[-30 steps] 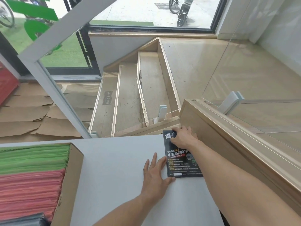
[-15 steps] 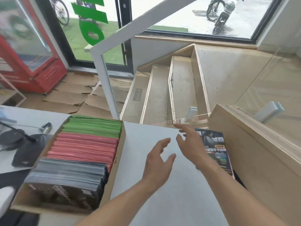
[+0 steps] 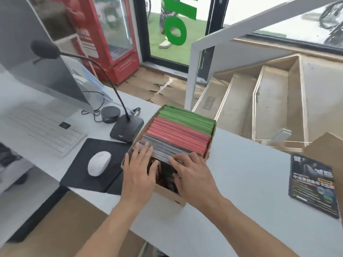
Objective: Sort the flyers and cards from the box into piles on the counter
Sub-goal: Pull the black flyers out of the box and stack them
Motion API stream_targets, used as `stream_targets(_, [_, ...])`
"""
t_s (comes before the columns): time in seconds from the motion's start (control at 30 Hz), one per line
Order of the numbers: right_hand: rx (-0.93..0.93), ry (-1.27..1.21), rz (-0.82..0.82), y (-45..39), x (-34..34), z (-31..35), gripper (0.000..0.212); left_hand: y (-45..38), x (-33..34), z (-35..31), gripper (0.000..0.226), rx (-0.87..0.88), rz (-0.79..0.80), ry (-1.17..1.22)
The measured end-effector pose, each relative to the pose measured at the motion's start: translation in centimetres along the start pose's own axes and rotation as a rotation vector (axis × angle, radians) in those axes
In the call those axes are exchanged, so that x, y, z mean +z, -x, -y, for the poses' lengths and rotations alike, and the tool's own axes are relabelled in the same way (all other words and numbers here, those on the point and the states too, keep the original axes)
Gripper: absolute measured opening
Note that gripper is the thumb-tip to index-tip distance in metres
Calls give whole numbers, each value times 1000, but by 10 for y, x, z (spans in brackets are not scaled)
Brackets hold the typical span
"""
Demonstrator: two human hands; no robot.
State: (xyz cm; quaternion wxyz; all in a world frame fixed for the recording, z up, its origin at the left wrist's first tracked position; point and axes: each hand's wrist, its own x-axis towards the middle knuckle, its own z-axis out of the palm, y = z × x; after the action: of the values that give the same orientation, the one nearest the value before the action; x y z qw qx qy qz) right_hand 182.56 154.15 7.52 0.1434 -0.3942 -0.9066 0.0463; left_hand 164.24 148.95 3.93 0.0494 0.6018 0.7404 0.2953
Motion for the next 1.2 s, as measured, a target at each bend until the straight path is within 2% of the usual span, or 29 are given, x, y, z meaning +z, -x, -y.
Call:
stream_targets(0.1, [-4,109,6,5,5,7,48,16,4,15,61,98,47,-92])
stream_targets(0.43, [27,208,-42,23,10,28,53,22,6,14,63,58,29,-27])
stream_targets(0.53, [11,129,-71,21,10,33,47,28,4,17,63,48,25,22])
stream_targets(0.6, [91,6,-27,20,6,39,39,32,2,19,62,33,21,65])
stream_targets(0.7, [167,-36,31,20,2,41,22,35,-5,19,63,31,27,98])
stream_targets(0.8, [187,-101,-83,22,-5,36,28,29,-21,9,76,13,-42,167])
stream_targets(0.9, [357,-337,-187,24,-30,25,27,16,-42,-8,90,-48,-178,310])
stream_targets(1.0, [552,-855,-288,34,-62,12,25,5,-55,-37,93,-235,-178,627])
stream_targets(1.07, [697,-1173,-349,43,-77,4,19,2,-52,-58,90,-327,-102,844])
stream_targets(1.13, [826,-1345,-353,56,-81,-4,15,-1,-44,-77,81,-393,32,1013])
stream_targets(1.2, [916,-1415,-356,73,-78,-12,15,-5,-38,-99,53,-436,189,1148])
